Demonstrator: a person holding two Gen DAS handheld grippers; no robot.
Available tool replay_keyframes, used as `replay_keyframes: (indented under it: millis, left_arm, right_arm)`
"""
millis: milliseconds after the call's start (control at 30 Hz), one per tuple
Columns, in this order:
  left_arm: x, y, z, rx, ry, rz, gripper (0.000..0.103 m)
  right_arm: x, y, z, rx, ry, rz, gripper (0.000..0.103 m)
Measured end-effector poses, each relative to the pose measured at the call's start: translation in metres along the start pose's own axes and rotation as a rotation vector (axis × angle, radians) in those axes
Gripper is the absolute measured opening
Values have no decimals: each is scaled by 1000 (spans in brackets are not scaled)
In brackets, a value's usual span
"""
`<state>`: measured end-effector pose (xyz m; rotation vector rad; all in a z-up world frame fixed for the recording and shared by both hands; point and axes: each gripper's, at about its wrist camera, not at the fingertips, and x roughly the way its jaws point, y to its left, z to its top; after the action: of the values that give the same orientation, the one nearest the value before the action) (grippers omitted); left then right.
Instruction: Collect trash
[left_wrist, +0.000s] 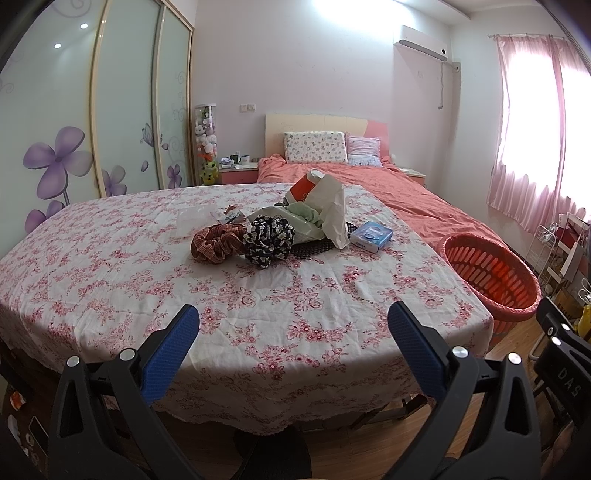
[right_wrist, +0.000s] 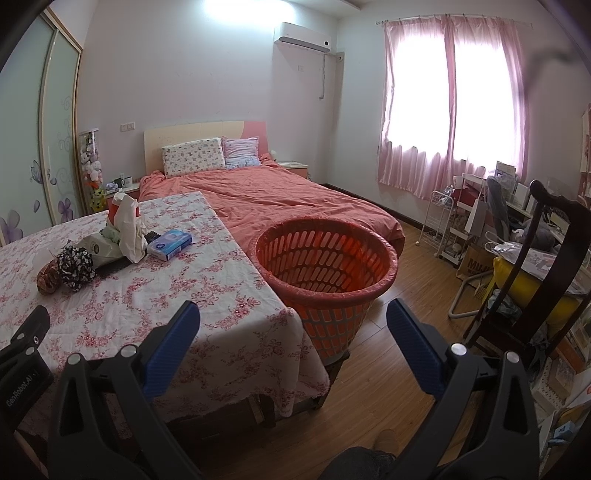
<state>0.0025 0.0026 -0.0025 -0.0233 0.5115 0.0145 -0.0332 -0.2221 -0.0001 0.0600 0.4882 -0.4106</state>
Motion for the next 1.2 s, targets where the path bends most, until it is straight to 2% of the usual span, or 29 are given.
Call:
replay_keyframes:
  millis: [167, 367, 533, 667, 800, 900, 1000, 1200]
  left_arm:
    - [12, 16, 4, -27, 12, 16, 101]
    - [33, 47, 10, -89, 56, 34, 101]
    - [50, 78, 17, -119, 62, 72, 101]
    - [65, 94, 23, -139, 73, 95, 101]
    - [80, 107, 28, -161, 94, 105, 101]
    - [91, 115, 32, -172, 107, 109, 101]
    - [99, 120, 36, -173, 114, 119, 101]
    - [117, 129, 44, -183, 122, 127, 101]
  right_arm:
    - [10, 7, 2, 2, 8, 52, 99]
    - [24, 43, 12, -27, 9, 149, 99]
    - [53, 73, 30, -43, 32, 202, 99]
    - [91, 99, 49, -53, 57, 222, 97]
    - [141, 125, 69, -39, 123, 247, 80]
    - [182, 143, 77, -16, 196, 256, 75]
    - [216, 161, 81, 7, 265, 254, 71]
    - [257, 190, 85, 5, 324, 238, 70]
